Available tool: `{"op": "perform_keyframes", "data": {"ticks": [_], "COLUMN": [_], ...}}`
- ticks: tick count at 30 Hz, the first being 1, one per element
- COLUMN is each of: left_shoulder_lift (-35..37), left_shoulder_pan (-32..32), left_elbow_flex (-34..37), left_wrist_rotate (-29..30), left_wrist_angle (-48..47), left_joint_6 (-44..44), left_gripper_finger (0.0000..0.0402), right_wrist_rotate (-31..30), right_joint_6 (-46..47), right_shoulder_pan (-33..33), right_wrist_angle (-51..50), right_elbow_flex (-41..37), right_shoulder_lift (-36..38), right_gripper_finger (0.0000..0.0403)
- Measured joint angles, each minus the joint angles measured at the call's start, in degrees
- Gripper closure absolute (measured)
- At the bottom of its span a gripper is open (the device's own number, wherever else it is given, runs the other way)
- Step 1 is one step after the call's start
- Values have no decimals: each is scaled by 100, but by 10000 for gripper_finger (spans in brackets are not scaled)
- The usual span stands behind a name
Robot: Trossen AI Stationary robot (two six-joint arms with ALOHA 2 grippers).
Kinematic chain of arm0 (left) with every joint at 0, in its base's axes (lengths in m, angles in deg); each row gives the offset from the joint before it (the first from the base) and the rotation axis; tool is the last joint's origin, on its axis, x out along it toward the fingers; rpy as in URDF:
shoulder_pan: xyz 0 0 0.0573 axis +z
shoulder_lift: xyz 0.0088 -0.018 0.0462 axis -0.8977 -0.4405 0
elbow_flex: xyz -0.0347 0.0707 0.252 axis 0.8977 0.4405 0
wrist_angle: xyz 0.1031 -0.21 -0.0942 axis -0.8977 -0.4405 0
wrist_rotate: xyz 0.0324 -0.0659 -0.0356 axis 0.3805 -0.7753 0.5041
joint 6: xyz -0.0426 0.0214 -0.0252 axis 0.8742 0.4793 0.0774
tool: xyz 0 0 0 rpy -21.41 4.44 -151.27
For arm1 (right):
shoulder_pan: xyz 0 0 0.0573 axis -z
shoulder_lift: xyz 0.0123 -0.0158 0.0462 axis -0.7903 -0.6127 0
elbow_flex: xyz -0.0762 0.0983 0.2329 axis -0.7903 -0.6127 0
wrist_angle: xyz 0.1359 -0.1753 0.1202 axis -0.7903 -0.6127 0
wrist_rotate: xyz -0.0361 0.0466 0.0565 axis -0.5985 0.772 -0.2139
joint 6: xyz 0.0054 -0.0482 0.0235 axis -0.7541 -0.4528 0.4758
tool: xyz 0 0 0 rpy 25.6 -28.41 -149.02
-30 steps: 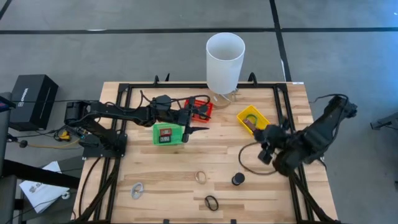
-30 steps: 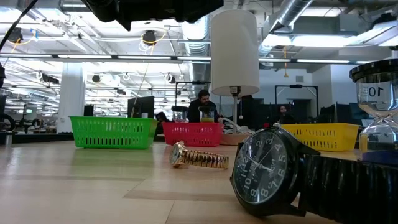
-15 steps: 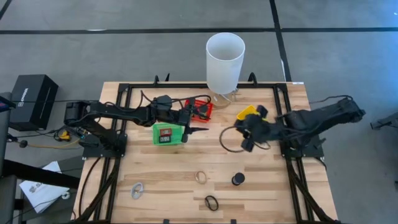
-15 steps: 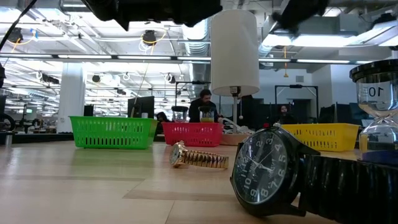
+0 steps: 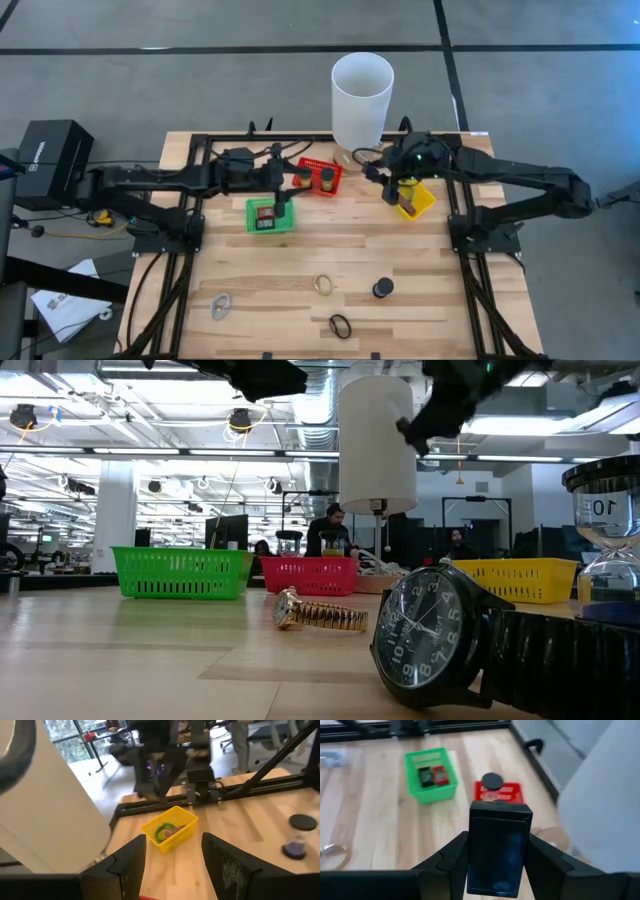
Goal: Pick & Place Office items
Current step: Put the black digital timer into the green bin
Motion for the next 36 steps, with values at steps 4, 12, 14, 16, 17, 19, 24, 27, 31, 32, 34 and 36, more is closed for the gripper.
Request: {"op": "perform_keyframes", "data": {"ticks": [4,12,14,16,17,19,24,27,31,32,34,36], "left_shoulder_lift": [0,-72,-118,-218,-271,-402,-947,-1301,-1508,-1519,-1535,-1533], "left_shoulder_pan": [-12,-89,-222,-397,-479,-657,-967,-1024,-1037,-1037,-1039,-1039], "left_elbow_flex": [307,1176,1368,1440,1462,1471,1471,1470,1470,1468,1468,1470], "left_wrist_rotate": [-8,-1001,-1093,-1087,-1077,-1039,-983,-759,-523,-529,-543,-609], "left_wrist_angle": [-9,1043,1412,1643,1746,1872,2143,2512,3024,3029,3001,2986], "left_joint_6": [-14,-86,-492,-1120,-1385,-1692,-1819,-1853,-2017,-2013,-1972,-1941], "left_gripper_finger": [215,215,215,215,215,215,215,215,215,215,215,215], "right_wrist_rotate": [1544,3035,3051,3050,3044,3055,3216,3294,3539,3556,3572,3621], "right_joint_6": [127,772,832,879,906,943,970,1007,1189,1234,1244,1244], "right_shoulder_pan": [485,87,-76,-209,-254,-328,-489,-602,-748,-780,-840,-876], "right_wrist_angle": [921,2547,2745,2756,2769,2772,2660,2664,2606,2633,2636,2608], "right_elbow_flex": [-737,-1250,-1171,-1057,-990,-842,-395,-131,160,251,377,538], "right_shoulder_lift": [-211,-1088,-1399,-1684,-1825,-2087,-2506,-2756,-3102,-3201,-3341,-3450], "right_gripper_finger": [250,244,244,245,245,247,245,244,245,245,245,244]}}
